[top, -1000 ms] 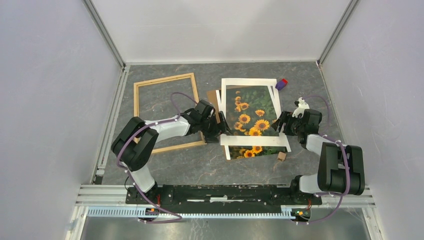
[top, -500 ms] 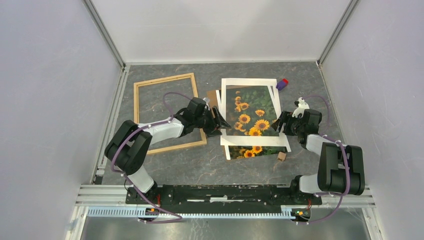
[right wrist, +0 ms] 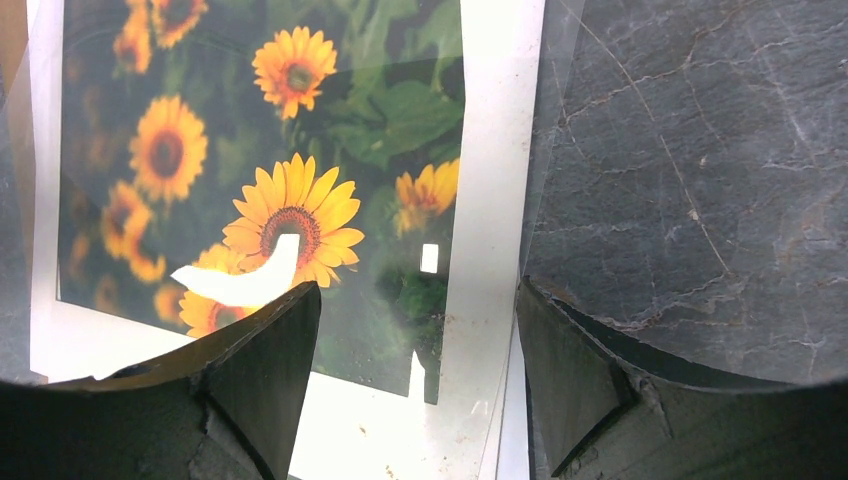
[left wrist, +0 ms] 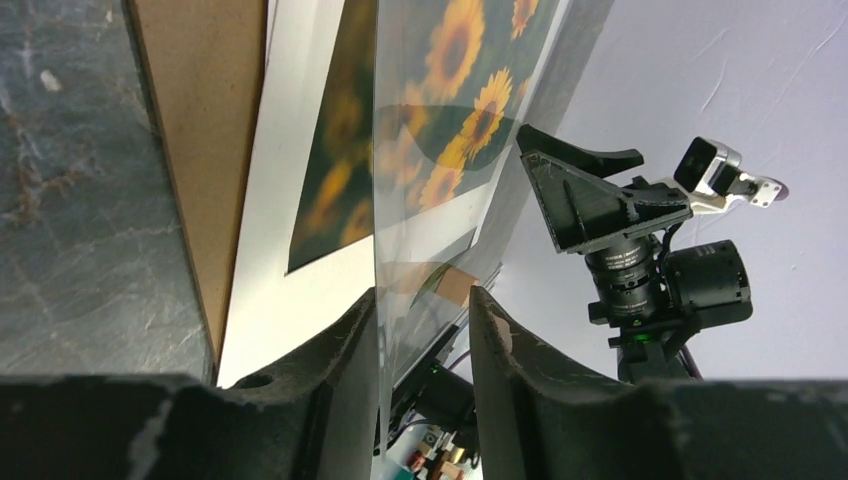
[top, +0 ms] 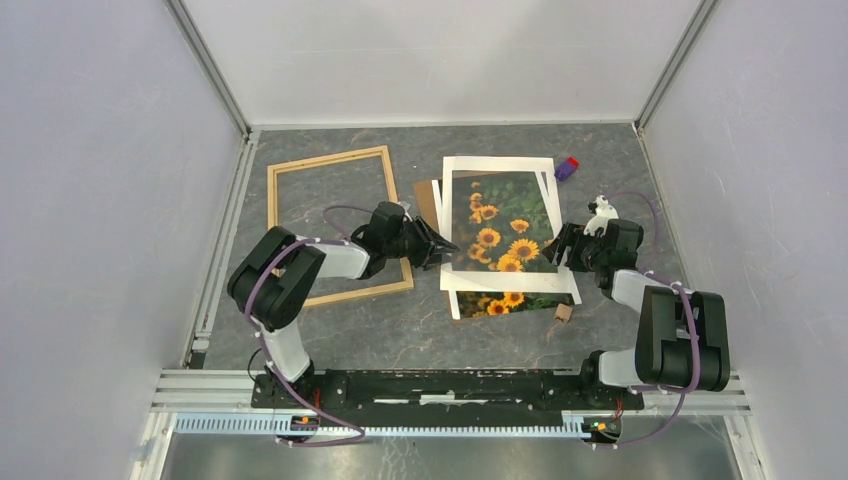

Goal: Put the photo into the frame
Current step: Pick up the photo frame item at the center of the board.

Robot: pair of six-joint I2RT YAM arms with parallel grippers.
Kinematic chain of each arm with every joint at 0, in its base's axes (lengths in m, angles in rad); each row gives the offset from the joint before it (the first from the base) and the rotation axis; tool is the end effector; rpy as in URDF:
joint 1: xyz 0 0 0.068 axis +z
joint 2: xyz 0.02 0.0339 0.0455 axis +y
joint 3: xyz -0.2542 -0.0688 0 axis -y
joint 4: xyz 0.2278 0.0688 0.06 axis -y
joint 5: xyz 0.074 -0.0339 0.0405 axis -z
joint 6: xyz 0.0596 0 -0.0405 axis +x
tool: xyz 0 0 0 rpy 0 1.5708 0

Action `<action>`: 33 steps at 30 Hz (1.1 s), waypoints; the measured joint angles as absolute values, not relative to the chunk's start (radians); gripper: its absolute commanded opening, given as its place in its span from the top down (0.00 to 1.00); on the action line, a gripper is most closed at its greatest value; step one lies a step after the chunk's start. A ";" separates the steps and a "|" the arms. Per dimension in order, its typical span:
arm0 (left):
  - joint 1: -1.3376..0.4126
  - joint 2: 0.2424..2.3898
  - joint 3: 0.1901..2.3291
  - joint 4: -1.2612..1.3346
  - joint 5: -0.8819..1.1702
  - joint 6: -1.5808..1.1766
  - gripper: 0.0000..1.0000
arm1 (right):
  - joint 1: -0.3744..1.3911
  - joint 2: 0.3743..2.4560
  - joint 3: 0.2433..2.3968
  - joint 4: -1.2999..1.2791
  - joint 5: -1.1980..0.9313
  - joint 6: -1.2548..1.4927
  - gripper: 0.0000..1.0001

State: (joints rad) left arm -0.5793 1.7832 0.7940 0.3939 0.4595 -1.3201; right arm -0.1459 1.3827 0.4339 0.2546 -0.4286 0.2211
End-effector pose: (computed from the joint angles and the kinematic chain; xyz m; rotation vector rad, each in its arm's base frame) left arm 0.2821 -0.2161 0.1332 -0.6256 2.4817 -1.4414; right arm 0.2534 -0.0122 0.1310 0.1833 2.2349 0.5245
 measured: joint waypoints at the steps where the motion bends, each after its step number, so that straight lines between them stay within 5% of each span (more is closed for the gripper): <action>1: -0.579 1.797 0.795 0.408 0.464 -1.333 0.58 | -0.146 1.383 0.434 0.255 -0.429 0.221 0.22; 10: -0.579 1.874 0.879 0.422 0.474 -1.361 0.52 | -0.145 1.381 0.423 0.276 -0.431 0.224 0.22; 23: -0.578 1.950 1.103 0.146 0.436 -1.169 0.91 | -0.138 1.355 0.412 0.257 -0.425 0.224 0.21; 33: -0.552 1.720 1.150 -0.167 0.315 -0.871 0.98 | -0.131 1.318 0.412 0.201 -0.354 0.220 0.18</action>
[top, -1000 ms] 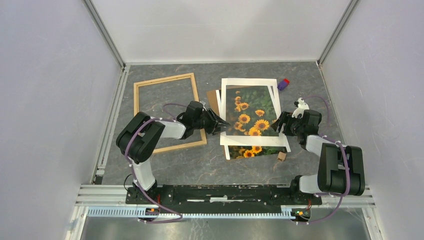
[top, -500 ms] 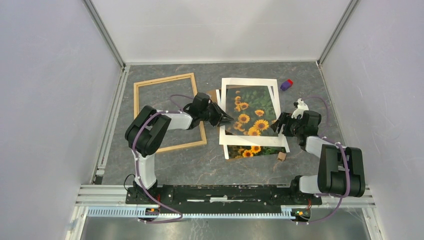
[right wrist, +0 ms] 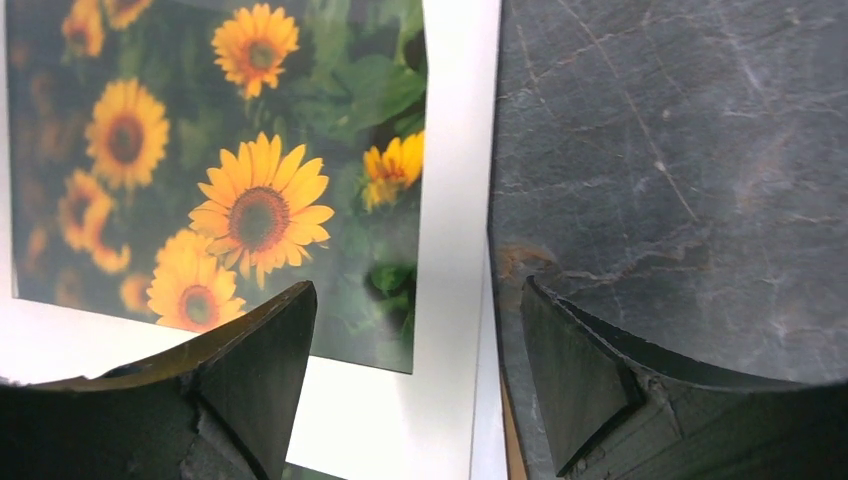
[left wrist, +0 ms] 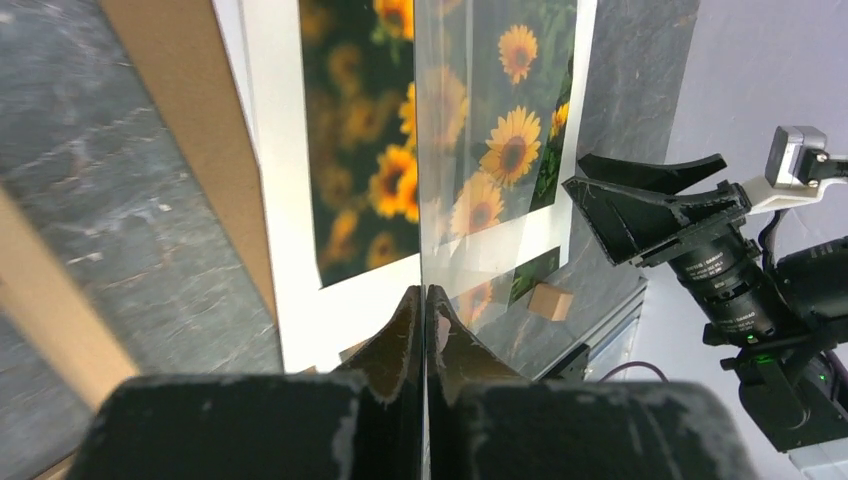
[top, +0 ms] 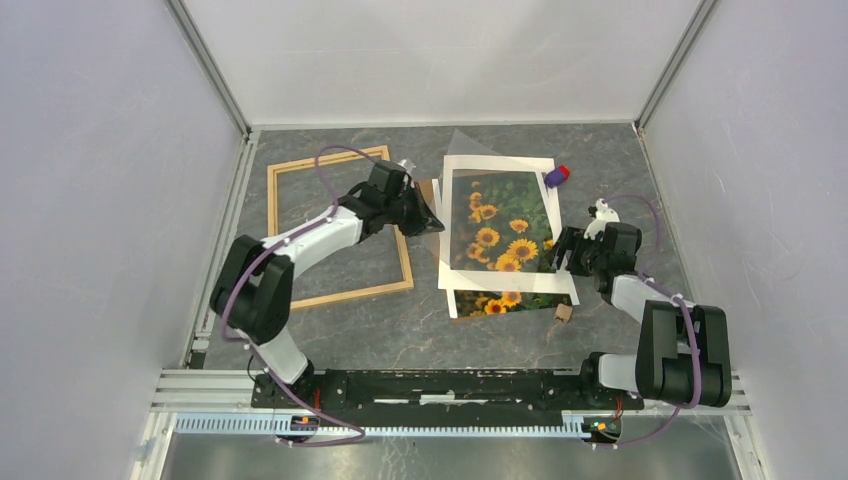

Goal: Put the photo into the frame
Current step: Pick up the photo frame item at the center of the board.

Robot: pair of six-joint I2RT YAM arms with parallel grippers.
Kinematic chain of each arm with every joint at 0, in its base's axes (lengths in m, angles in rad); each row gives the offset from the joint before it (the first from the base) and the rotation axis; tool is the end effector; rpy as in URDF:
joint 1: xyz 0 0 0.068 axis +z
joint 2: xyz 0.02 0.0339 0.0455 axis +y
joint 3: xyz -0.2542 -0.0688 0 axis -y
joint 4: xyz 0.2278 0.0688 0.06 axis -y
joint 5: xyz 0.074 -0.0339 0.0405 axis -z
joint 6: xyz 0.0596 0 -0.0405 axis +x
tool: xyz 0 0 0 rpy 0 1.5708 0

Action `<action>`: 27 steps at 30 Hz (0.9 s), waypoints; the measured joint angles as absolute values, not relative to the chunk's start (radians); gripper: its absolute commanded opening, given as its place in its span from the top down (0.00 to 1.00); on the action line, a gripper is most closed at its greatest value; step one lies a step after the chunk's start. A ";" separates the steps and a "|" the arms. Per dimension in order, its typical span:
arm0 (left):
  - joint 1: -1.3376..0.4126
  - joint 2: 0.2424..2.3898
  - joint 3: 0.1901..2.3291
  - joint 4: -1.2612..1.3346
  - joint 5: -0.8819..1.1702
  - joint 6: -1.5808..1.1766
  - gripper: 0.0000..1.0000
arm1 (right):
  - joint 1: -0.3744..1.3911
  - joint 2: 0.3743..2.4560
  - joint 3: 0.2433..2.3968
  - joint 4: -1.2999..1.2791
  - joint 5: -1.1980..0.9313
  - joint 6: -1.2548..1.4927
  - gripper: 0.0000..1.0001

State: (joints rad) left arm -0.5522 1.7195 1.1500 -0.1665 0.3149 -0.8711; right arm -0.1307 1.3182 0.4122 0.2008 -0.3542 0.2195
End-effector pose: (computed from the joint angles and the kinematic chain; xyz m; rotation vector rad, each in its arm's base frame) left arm 0.3127 -0.2144 0.2049 -0.2241 2.5071 -1.0291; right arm 0.2438 -0.0112 0.1332 0.2092 2.2530 0.4494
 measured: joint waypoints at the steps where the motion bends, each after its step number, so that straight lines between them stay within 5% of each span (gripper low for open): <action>1: -0.543 1.700 1.150 -0.181 0.314 -0.855 0.98 | -0.131 1.312 0.413 0.192 -0.344 0.219 0.17; 20: -0.196 1.031 0.962 -0.493 0.064 -0.566 0.98 | 0.226 1.335 0.576 0.027 -0.068 0.211 0.17; 27: -0.140 1.003 0.887 -0.547 0.023 -0.547 0.98 | 0.413 1.459 0.673 0.046 -0.108 0.253 0.17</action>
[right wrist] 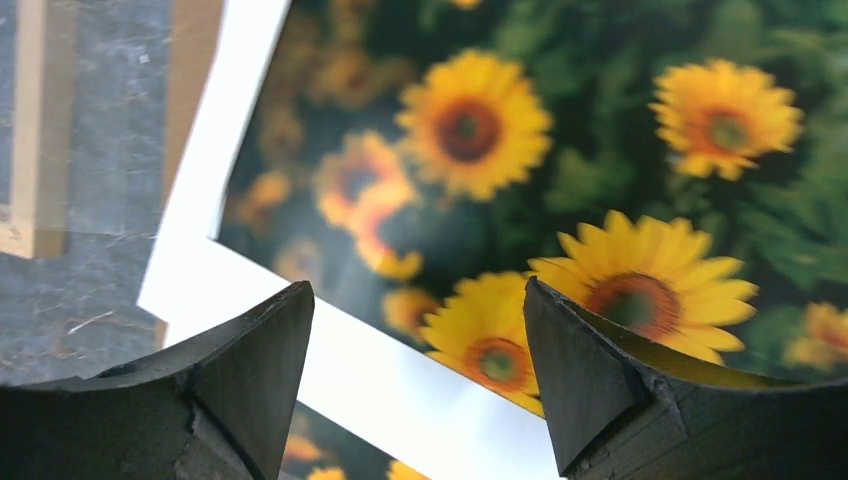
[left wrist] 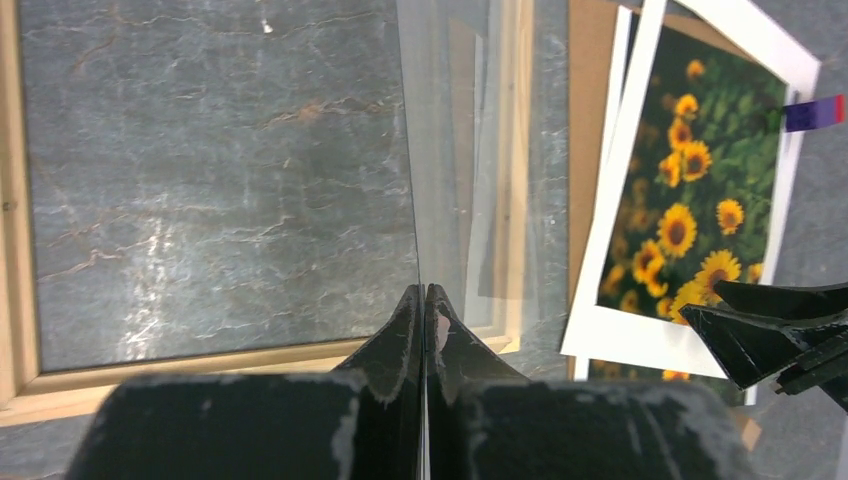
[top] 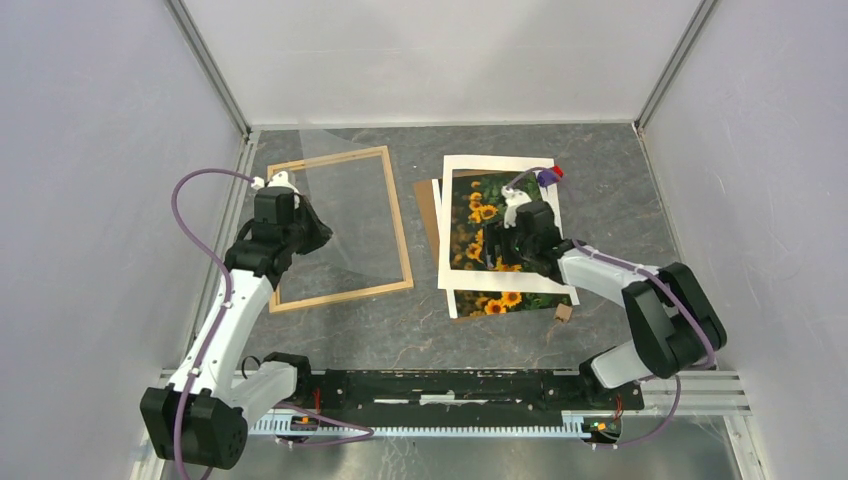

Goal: Put the photo into the frame
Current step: Pick up the photo frame item at the center of the board, then place the photo frame item in the photo frame.

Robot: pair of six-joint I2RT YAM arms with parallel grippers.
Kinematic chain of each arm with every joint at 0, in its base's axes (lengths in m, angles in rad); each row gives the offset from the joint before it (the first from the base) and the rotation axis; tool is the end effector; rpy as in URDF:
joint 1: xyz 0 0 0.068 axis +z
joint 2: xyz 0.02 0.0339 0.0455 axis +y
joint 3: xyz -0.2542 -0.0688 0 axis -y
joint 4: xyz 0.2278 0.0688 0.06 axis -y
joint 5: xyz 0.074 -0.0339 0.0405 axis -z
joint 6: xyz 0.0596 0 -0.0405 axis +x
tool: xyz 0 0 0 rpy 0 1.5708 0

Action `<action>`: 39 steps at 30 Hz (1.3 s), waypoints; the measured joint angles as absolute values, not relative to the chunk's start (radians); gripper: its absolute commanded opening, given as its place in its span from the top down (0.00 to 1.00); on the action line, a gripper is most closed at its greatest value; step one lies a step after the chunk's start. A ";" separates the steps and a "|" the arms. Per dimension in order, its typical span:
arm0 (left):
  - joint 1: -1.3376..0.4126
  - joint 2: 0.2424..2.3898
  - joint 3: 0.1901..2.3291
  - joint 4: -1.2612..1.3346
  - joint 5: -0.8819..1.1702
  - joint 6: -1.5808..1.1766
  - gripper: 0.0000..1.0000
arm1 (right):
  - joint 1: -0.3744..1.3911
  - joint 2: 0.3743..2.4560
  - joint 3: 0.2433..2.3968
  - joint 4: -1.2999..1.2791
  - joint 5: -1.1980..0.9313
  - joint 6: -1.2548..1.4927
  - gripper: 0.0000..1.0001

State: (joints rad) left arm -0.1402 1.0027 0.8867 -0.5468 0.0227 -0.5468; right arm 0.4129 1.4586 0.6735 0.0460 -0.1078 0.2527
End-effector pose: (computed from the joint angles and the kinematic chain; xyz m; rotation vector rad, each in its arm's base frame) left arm 0.2194 -0.0323 0.2788 -0.4447 2.2193 -0.3962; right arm 0.2663 0.1237 0.1577 -0.2437 2.3370 0.4587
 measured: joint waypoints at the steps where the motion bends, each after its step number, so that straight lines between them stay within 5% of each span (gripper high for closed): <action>1: -0.137 1.003 0.885 -0.556 0.016 -0.540 0.98 | 0.433 1.473 0.683 0.048 -0.113 0.257 0.17; 10: -0.124 0.998 0.884 -0.604 -0.029 -0.494 0.98 | 0.562 1.599 0.805 0.074 -0.202 0.286 0.17; 39: 0.039 1.039 0.878 -0.655 -0.092 -0.447 0.98 | 0.591 1.769 0.988 0.084 -0.307 0.230 0.17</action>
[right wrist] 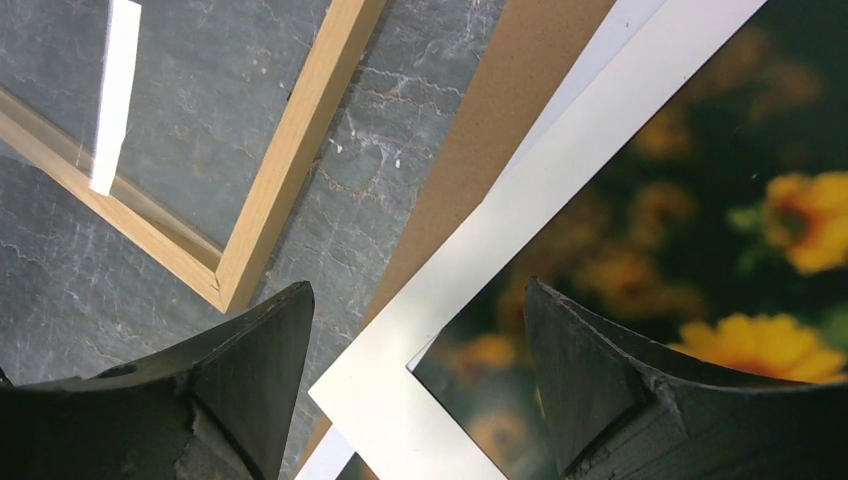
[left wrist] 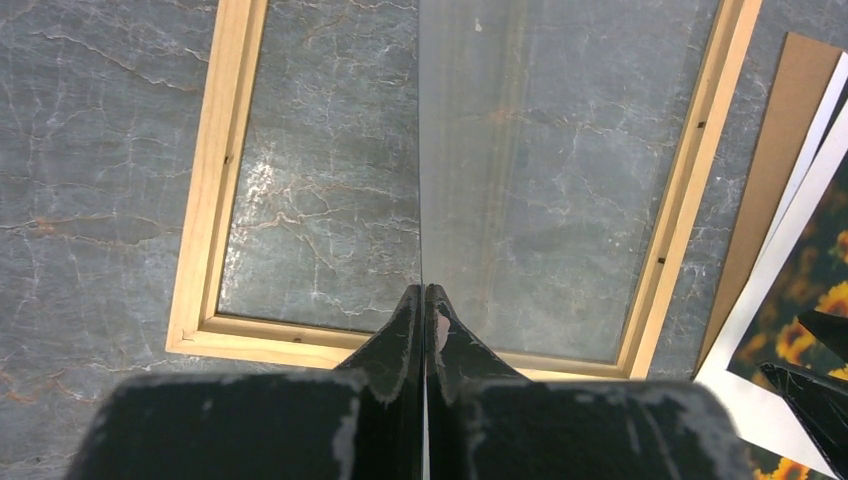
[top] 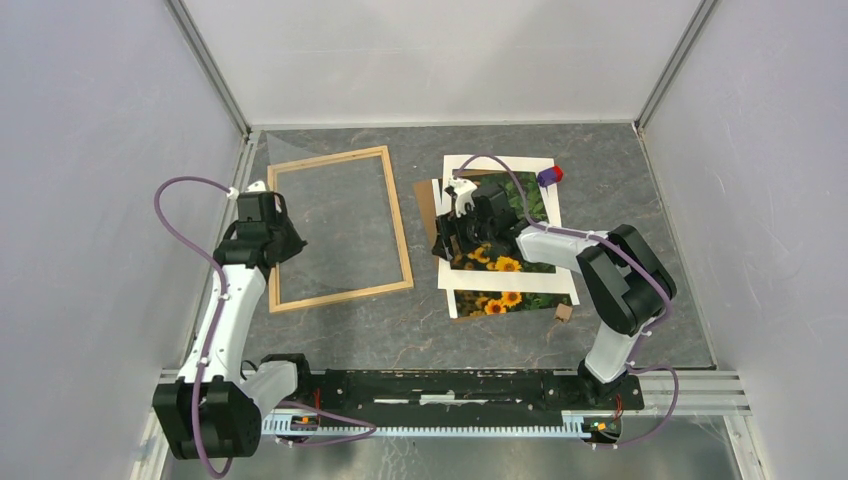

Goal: Put the photo into the frame
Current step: Place the photo frame item in the photo frame.

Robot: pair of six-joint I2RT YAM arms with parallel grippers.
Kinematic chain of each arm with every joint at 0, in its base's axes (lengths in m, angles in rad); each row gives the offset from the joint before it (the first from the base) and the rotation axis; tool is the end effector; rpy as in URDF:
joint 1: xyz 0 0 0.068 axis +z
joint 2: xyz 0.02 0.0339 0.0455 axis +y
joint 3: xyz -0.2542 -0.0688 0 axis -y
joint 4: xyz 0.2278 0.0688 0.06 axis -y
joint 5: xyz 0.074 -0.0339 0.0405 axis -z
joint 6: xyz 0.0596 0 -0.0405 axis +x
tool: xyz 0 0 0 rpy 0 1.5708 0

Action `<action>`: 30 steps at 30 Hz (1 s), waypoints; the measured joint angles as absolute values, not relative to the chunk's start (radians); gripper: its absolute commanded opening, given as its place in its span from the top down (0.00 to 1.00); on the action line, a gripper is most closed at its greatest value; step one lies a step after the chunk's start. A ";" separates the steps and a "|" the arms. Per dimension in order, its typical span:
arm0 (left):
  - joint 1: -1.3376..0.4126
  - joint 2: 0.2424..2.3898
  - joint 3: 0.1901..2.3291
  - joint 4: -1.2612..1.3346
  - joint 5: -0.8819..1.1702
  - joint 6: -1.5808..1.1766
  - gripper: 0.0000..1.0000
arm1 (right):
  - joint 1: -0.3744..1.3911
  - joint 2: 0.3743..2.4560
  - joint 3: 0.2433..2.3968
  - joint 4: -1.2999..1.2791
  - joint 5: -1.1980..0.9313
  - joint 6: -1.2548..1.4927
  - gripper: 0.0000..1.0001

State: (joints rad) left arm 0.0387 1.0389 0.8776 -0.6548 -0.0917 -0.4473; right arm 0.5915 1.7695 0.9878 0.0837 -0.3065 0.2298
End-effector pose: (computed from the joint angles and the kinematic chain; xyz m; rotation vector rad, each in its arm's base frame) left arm 0.2165 0.0138 0.2581 -0.6156 2.3032 -0.0846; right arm 0.3007 0.2237 0.1607 -0.5880 2.2765 0.7687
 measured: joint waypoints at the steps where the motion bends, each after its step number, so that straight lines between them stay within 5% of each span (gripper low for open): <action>1: 0.040 1.039 0.876 -0.654 -0.088 -0.447 0.98 | 0.590 1.769 0.980 0.097 -0.308 0.229 0.17; 9: 0.047 1.032 0.844 -0.603 0.014 -0.444 0.98 | 0.578 1.769 0.913 0.119 -0.313 0.230 0.17; 11: 0.049 1.031 0.844 -0.592 0.043 -0.444 0.89 | 0.575 1.769 0.912 0.123 -0.313 0.230 0.17; 13: 0.049 1.031 0.845 -0.588 0.063 -0.444 0.69 | 0.575 1.769 0.909 0.127 -0.313 0.229 0.17; 16: 0.049 1.036 0.865 -0.603 0.062 -0.446 0.61 | 0.575 1.769 0.903 0.133 -0.311 0.229 0.17; 30: 0.054 1.179 0.956 -0.665 0.054 -0.447 0.61 | 0.631 1.789 0.958 0.104 -0.242 0.226 0.18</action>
